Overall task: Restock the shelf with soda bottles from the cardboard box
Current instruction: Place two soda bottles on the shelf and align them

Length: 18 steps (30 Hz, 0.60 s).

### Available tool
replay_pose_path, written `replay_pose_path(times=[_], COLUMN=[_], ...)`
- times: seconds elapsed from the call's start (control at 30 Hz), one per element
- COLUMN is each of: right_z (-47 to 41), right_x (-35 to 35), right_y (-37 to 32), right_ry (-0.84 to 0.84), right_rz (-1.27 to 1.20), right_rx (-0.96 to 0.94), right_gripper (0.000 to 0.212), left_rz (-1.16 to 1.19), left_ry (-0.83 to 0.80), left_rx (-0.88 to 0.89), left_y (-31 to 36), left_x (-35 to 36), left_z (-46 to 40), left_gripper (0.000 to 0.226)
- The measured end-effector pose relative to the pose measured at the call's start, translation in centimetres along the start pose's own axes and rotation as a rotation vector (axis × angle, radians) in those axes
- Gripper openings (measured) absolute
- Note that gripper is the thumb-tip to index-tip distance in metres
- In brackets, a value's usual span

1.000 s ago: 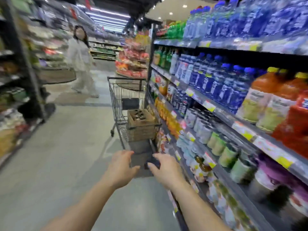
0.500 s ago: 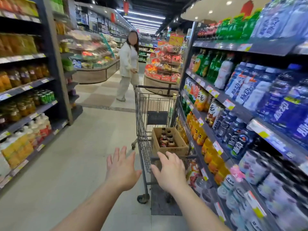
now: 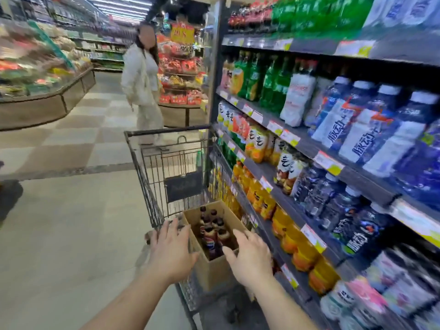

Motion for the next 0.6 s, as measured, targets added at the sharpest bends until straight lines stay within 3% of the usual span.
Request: replay_pose_path(times=[0.4,0.6], right_z=[-21.4,-28.0], right_x=[0.9,4.8], right_y=[4.3,6.5], right_ry=[-0.117,-0.214], right_rz=[-0.036,-0.046], right_rx=[0.135,0.273], right_gripper=[0.06,0.06], left_rz=[0.056,-0.06], left_ry=[-0.161,-0.311], left_rx=[0.026,0.115], left_y=[-1.4,-1.9], left_x=[4.5,9.2], left_z=[-23.0,-32.3], left_gripper=[0.074,0.076])
Point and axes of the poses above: each hand's wrist, its own z-axis away from the middle knuckle, its own x-axis out of the palm, y = z × x, the point moved 9 cm from there along -z, towards the middle knuckle, and after that the axes turned 13 degrees about -y, right-handed, at the moved point
